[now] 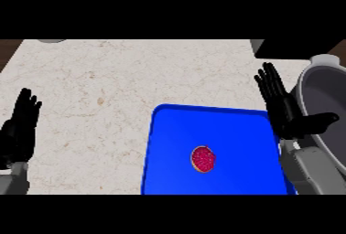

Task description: Pick the cupcake from the tray and place it in the pot

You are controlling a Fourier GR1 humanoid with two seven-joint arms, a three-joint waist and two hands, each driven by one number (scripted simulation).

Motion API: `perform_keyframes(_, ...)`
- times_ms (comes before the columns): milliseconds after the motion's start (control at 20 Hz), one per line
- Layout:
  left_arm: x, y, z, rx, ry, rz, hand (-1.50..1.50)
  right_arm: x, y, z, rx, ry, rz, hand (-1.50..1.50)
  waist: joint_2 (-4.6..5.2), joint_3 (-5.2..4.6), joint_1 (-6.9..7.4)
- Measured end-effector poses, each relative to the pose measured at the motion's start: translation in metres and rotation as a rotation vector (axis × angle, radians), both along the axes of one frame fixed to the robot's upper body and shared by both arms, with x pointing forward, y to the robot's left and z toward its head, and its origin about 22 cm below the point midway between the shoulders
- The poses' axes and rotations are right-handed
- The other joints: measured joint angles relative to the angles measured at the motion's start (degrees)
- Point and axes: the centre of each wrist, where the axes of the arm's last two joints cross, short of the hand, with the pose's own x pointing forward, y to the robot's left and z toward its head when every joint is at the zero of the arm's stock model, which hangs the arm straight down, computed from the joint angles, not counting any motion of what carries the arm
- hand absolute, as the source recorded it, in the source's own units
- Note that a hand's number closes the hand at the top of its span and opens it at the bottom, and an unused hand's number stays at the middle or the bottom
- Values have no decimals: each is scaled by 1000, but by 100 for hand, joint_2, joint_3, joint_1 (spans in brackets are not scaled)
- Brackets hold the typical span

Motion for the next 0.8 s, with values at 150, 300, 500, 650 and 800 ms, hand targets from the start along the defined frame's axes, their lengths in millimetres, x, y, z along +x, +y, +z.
perform_keyframes(150,6,-7,12,-14,-23,-35,0,13,4,8,-43,-39,96,150,15,103,57)
perform_keyframes(300,21,-27,32,-16,-73,-107,0,32,12,25,-99,-107,264,150,52,161,162)
perform_keyframes(500,31,-48,45,-39,-74,-177,0,42,5,24,-377,-234,330,-150,42,167,191)
perform_keyframes(650,35,-64,58,-51,-73,-204,0,51,-2,3,-357,-295,368,-150,57,189,187)
perform_keyframes(800,36,-67,67,-57,-69,-207,0,60,-7,-2,-340,-367,441,-150,50,194,152)
